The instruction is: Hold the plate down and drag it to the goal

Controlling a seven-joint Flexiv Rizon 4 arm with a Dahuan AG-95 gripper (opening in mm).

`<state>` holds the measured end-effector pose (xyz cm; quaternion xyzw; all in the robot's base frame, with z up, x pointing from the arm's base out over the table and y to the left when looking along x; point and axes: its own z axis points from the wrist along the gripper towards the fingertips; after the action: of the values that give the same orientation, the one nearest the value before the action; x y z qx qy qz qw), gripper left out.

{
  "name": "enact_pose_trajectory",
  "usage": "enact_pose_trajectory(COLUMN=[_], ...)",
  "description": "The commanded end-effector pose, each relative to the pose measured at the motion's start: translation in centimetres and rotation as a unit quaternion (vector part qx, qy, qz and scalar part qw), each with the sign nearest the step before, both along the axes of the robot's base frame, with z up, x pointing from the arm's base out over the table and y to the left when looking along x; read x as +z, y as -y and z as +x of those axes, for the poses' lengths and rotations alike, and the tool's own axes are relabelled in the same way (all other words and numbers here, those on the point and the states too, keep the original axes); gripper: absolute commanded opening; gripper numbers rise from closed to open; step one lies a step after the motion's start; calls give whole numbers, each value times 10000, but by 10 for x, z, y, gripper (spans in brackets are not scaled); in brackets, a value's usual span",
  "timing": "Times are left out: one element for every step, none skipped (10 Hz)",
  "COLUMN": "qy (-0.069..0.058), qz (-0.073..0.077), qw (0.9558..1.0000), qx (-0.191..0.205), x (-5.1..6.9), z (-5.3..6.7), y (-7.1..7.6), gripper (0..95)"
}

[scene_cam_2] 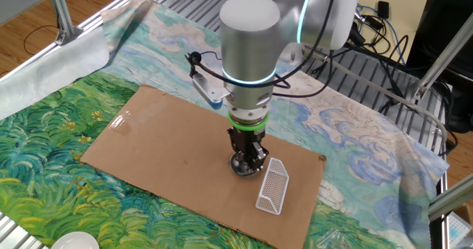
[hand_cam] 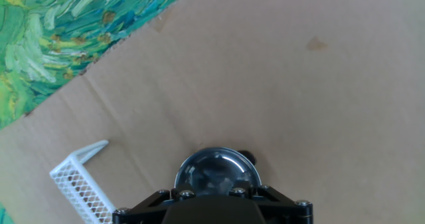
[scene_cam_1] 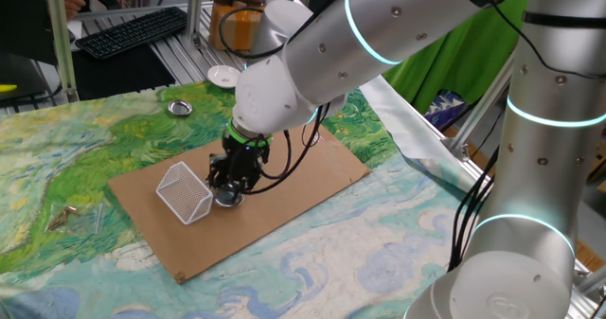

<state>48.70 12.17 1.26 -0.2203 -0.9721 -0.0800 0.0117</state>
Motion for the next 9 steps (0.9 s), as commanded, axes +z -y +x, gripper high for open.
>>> enact_pose_trajectory(qy=[44,53,42,15,7,-4,16,20,21], qz=[87,97,96,129,151,193,179,169,156], qw=[10000,9999,9999,9998,9997,9996,9996,9996,9997], qx=[-16,-41,-49,-125,-176,-216,-223,-209,-211], x=[-6,-8,-7,-2,2,3,0,-1,-1], z=[1,1,0,0,1,1,1,1,1], y=[-2,-2,-2,-7,-10,-12,-13,-13,-13], gripper=[380,380,380,380,380,380,380,380,380])
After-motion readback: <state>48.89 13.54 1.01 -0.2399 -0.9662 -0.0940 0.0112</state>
